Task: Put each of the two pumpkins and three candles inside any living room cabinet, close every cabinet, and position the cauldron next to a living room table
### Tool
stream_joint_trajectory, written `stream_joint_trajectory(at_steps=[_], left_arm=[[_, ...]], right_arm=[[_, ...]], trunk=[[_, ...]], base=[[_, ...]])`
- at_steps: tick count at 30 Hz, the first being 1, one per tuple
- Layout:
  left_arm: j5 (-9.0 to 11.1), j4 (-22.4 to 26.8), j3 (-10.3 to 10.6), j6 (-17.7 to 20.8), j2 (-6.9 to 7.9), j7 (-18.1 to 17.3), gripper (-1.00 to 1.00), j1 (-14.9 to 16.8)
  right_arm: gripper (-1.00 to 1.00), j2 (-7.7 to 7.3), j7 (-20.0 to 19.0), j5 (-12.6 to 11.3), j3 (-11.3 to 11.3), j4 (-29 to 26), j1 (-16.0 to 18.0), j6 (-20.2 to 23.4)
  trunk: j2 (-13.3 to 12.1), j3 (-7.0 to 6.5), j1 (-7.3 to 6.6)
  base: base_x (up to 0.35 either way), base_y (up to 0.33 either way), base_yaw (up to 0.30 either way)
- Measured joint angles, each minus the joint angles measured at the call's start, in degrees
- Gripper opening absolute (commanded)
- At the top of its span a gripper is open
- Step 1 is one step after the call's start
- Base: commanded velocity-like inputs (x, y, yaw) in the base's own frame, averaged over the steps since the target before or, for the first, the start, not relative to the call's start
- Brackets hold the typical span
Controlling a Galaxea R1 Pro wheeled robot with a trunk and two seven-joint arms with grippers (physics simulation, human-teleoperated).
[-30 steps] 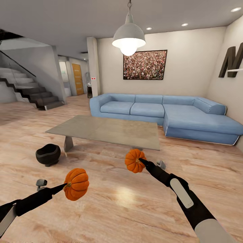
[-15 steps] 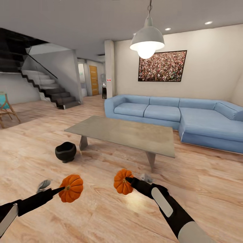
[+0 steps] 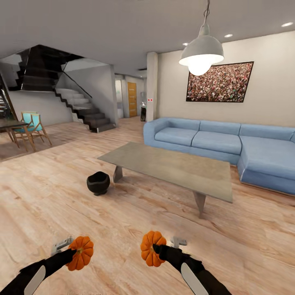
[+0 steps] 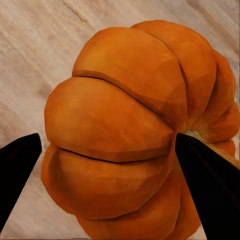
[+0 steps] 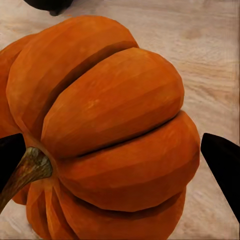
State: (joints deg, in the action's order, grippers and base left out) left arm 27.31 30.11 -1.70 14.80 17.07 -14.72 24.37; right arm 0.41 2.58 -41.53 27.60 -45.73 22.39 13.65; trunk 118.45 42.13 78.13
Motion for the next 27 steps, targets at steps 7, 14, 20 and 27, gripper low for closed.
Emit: stream_joint_trajectory(at_steps=[7,14,20,27], left_arm=[[0.35,-1.32,2.23,-2.02,-2.83,8.05,-1.0,0.03],[0.6,-2.1,2.85,-2.39,-6.47,15.98,-1.0,0.03],[0.59,-4.48,2.76,-3.1,-6.79,16.42,-1.0,0.05],[1.26,-5.52,2.72,-5.16,-6.81,16.42,-1.0,0.06]], right_arm=[[-1.0,-0.02,-0.19,0.36,0.11,2.56,-0.18,-3.49],[-1.0,0.05,-0.42,0.56,0.11,5.61,-0.18,-7.51],[-1.0,0.21,-0.39,0.65,0.2,5.9,-0.19,-7.89],[-1.0,0.3,-0.27,0.72,0.2,5.98,-0.19,-7.95]], trunk=[[-2.81,-1.3,-1.54],[-5.61,-2.56,-3.08],[-8.02,-3.64,-4.4],[-10.83,-4.89,-5.94]], base=[[0.0,0.0,0.29],[0.0,0.0,0.292],[0.0,0.0,0.292],[0.0,0.0,0.292]])
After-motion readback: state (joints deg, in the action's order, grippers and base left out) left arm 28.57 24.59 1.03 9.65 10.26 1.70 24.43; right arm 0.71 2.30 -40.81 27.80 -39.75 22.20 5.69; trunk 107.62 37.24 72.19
